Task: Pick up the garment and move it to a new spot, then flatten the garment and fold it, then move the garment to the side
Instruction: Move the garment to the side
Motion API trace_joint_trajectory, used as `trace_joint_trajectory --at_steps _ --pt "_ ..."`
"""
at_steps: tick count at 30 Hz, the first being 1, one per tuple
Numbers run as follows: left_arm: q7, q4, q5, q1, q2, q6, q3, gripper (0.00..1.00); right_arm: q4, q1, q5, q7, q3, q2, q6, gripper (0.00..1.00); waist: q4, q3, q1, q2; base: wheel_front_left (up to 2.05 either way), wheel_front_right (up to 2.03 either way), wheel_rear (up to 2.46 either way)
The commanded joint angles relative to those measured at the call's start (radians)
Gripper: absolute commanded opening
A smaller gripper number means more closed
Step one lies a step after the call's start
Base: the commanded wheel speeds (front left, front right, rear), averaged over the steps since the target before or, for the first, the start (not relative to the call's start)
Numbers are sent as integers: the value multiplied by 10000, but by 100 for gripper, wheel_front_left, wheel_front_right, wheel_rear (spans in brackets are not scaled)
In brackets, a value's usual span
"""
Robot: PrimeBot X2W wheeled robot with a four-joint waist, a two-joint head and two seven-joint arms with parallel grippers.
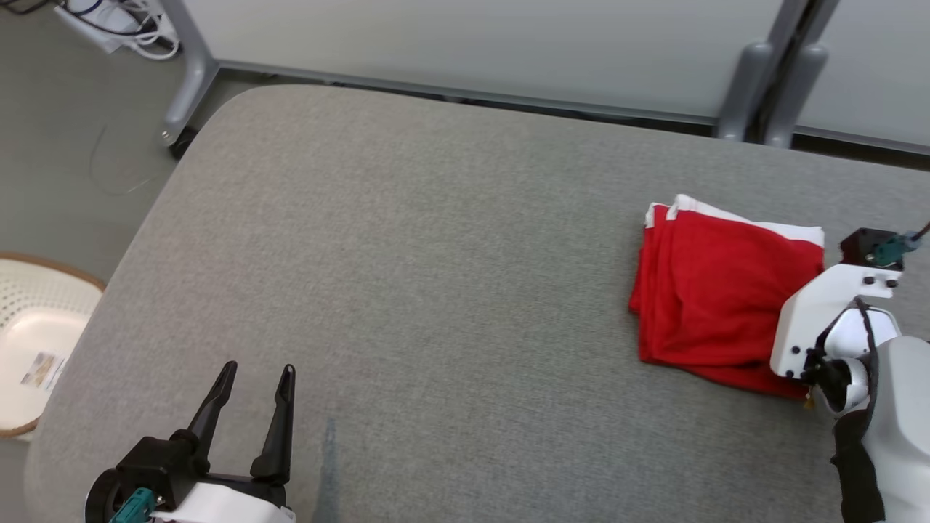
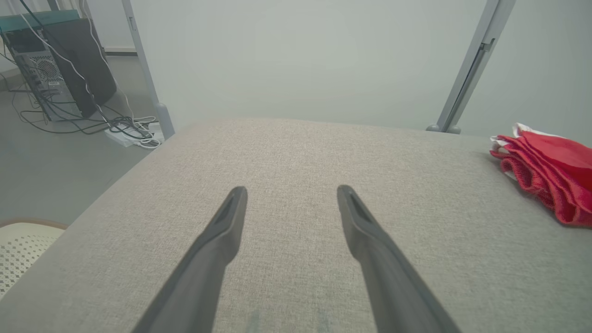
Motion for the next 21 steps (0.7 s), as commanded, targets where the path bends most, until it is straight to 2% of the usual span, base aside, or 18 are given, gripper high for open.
trace_joint_trajectory --at_steps 1,7,15,18,19,21 --pt "8 -30 -37 -27 86 -13 48 100 59 368 -152 -67 211 -35 17 0 -391 -315 0 0 0 0 0" --pt "101 -188 -114 245 218 25 68 100 -814 556 16 26 1597 -591 10 0 -1365 -842 0 0 0 0 0" --pt "226 -418 -198 387 347 88 60 100 -2357 843 832 646 3363 -2310 10 0 -2550 -1063 0 0 0 0 0" --pt "323 -466 -234 382 398 51 18 100 -2778 958 1056 794 3944 -3075 10 0 -2842 -991 0 0 0 0 0" --pt "323 -466 -234 382 398 51 18 100 -2778 958 1056 794 3944 -3075 10 0 -2842 -991 0 0 0 0 0" --pt "347 -498 -241 311 424 55 19 100 -2873 959 1223 733 4364 -3676 9 0 -2963 -892 0 0 0 0 0"
